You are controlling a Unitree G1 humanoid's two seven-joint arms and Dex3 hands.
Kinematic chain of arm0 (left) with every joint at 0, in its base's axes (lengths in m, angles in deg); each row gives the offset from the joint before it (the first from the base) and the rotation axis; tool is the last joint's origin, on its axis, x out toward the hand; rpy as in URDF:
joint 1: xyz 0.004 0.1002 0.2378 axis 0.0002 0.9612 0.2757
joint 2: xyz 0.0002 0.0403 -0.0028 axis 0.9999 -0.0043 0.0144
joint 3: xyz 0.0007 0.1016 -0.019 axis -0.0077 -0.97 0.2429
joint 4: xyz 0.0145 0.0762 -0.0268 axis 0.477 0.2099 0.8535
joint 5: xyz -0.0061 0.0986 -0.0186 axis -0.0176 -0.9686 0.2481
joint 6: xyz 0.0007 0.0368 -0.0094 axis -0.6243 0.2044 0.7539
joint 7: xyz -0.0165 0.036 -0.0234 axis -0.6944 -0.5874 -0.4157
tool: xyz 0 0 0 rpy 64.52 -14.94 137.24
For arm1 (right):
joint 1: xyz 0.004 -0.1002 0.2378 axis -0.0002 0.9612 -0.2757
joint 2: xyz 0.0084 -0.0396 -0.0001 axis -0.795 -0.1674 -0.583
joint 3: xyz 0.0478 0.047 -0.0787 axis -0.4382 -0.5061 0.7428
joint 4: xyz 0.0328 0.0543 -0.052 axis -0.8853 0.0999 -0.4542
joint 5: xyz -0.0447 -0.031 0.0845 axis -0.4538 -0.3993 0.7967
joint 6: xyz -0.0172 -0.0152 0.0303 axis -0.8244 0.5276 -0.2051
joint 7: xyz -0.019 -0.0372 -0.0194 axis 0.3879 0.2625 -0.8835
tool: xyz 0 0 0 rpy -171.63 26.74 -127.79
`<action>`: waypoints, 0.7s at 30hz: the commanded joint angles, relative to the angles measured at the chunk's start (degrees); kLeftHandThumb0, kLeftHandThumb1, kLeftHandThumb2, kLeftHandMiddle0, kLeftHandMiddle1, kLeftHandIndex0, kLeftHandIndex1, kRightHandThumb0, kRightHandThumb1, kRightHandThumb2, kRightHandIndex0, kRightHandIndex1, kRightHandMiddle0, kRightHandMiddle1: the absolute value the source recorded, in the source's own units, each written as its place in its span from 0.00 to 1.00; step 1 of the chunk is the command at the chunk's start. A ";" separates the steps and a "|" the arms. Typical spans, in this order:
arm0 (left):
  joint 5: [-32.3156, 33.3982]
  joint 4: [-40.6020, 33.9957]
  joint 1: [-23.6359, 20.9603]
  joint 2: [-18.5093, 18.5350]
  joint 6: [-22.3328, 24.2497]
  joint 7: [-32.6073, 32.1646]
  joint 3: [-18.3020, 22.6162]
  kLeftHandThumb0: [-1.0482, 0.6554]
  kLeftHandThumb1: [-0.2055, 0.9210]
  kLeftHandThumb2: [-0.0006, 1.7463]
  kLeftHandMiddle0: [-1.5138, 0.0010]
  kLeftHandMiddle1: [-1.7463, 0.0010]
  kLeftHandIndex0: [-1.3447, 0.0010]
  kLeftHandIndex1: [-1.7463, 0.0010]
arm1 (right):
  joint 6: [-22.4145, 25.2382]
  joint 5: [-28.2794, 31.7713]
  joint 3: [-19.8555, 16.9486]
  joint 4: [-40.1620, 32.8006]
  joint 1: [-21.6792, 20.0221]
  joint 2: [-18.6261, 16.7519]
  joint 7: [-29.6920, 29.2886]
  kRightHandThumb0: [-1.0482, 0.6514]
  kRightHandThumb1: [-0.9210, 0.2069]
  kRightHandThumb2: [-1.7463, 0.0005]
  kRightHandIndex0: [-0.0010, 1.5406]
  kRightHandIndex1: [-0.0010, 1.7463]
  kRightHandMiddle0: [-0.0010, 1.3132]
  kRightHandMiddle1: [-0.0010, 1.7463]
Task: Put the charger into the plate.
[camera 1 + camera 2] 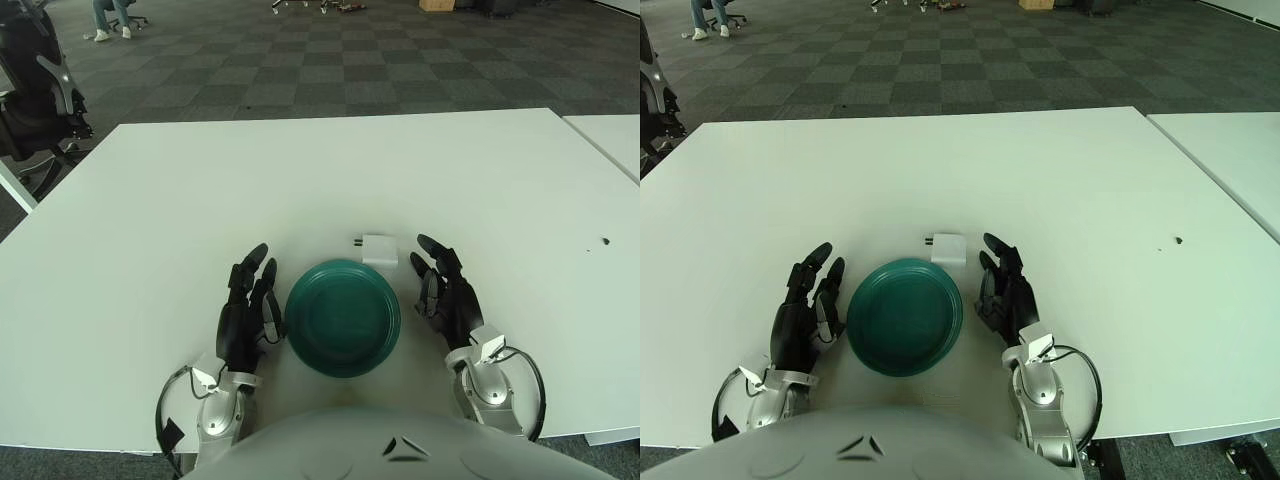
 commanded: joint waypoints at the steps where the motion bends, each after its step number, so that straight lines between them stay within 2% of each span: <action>1: 0.28 3.02 0.02 -0.29 2.03 0.15 -0.27 0.05 1.00 0.54 0.76 1.00 1.00 0.58 | 7.59 1.29 -2.07 6.24 2.24 0.57 -0.26 0.19 0.00 0.47 0.21 0.00 0.00 0.36; 11: -0.67 4.79 -1.45 -1.12 1.66 -0.49 -0.49 0.08 1.00 0.55 0.76 1.00 1.00 0.59 | 8.27 3.24 -4.01 5.30 0.22 1.10 0.60 0.20 0.00 0.48 0.21 0.01 0.00 0.38; 14: -1.30 5.66 -1.96 -1.60 1.04 -0.78 -0.71 0.07 1.00 0.55 0.76 1.00 1.00 0.59 | 10.04 3.88 -5.33 3.02 -2.97 2.23 1.08 0.20 0.00 0.48 0.22 0.01 0.00 0.40; 18: -1.34 6.22 -2.42 -2.01 1.02 -0.82 -0.93 0.07 1.00 0.55 0.76 1.00 1.00 0.59 | 14.33 4.76 -7.01 -2.09 -5.10 3.66 1.45 0.21 0.00 0.48 0.23 0.01 0.00 0.44; 21: -1.58 6.65 -2.81 -2.34 0.89 -1.30 -1.02 0.07 1.00 0.55 0.77 1.00 1.00 0.59 | 16.79 5.32 -8.96 -2.72 -7.66 5.01 1.29 0.21 0.00 0.49 0.24 0.01 0.01 0.45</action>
